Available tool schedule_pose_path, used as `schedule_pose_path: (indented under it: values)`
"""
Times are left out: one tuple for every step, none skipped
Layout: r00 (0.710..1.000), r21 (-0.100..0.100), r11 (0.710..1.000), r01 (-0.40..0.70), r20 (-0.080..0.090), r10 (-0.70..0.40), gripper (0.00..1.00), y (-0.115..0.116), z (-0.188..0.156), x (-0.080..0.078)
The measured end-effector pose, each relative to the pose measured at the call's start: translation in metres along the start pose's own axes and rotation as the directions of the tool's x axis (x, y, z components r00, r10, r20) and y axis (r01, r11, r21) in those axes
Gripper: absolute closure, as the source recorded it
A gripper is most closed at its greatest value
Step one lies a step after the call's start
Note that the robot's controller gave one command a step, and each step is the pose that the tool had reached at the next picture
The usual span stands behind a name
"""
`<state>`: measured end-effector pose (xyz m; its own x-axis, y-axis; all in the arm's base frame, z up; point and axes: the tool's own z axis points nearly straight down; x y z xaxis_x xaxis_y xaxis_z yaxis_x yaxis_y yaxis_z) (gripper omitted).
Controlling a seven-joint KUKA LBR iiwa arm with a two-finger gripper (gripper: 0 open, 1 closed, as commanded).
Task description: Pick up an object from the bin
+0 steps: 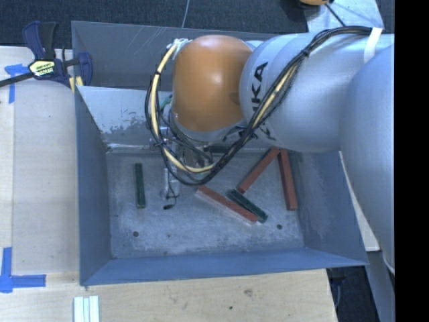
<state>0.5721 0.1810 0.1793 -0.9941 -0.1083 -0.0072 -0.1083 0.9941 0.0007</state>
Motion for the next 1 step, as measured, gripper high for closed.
schedule_pose_path:
  values:
    - [0.971, -0.001, 0.971, 0.240, -0.001, -0.240, 0.00, 0.0106, 0.0509, 0.0012]
